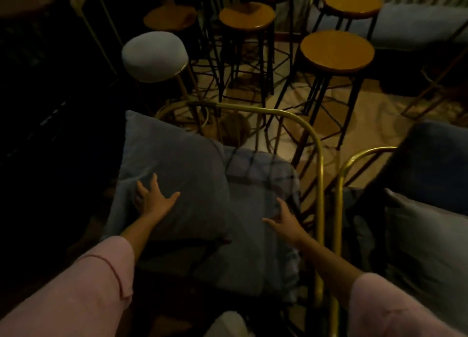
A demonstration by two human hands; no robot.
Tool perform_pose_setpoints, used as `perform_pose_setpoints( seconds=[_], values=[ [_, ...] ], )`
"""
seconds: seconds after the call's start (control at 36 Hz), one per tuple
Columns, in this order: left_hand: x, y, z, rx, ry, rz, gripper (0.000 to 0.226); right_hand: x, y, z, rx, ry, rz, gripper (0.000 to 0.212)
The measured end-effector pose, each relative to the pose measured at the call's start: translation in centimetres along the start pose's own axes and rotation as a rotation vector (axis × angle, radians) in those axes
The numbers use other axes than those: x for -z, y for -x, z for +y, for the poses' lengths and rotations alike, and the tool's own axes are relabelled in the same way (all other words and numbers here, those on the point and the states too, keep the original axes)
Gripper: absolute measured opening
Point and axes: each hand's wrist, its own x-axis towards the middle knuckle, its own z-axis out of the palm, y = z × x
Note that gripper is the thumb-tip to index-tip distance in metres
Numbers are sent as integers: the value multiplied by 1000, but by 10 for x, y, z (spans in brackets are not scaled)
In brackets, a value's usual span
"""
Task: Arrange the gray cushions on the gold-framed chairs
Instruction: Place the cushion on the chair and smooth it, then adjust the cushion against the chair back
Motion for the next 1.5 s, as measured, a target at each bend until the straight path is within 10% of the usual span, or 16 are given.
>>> perform_pose_setpoints(
  seconds=[0.14, 0.44, 0.75, 1.39, 1.5],
  values=[
    [22, -82, -28, 36, -45, -72, 114, -71, -67, 0, -139, -205, -19, 137],
    [8, -171, -72, 5, -13, 24, 130, -158, -156, -54, -404, -331, 75, 96],
    [-9, -201, -98, -128, 57, 121, 131, -191, -247, -44, -442, -507, 104, 130],
    [-54, -127, -67, -79, 508, -139, 114, -110, -54, -6, -325, -516, 302, 91],
    [-84, -105, -69, -84, 542, -244, 108, -100, -35, 21, -352, -497, 382, 129]
  ],
)
